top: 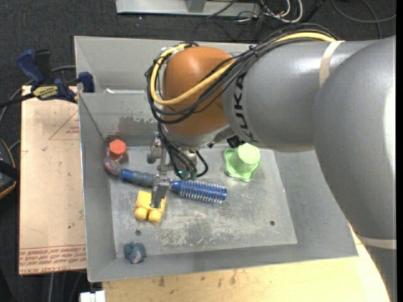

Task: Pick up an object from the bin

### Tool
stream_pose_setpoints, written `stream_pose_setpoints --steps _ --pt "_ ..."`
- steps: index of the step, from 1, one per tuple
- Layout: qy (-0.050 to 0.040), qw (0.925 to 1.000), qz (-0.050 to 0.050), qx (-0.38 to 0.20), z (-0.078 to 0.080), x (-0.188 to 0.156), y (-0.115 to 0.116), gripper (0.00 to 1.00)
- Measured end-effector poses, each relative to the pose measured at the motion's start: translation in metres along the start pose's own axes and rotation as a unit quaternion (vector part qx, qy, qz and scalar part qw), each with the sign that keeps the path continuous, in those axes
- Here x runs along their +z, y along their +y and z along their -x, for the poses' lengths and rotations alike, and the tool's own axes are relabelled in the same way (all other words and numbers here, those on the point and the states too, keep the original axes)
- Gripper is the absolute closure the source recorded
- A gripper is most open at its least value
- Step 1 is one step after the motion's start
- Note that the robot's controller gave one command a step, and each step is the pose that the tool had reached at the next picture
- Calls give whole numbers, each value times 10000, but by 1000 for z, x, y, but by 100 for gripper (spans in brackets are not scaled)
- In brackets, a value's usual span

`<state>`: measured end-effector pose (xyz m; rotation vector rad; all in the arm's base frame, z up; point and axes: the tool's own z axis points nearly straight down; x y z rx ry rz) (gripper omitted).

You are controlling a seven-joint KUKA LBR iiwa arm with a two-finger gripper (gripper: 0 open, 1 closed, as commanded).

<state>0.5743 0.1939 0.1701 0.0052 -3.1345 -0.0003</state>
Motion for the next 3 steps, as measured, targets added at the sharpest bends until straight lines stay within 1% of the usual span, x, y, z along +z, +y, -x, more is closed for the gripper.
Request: stream_pose_setpoints --steps 1,2,3 --pt "-47 9936 2 -1131 35 91 -53 0" --pt "-46 9935 7 -1141 35 90 -52 100" --pt "-86 9656 -10 -2597 21 -168 -54 100"
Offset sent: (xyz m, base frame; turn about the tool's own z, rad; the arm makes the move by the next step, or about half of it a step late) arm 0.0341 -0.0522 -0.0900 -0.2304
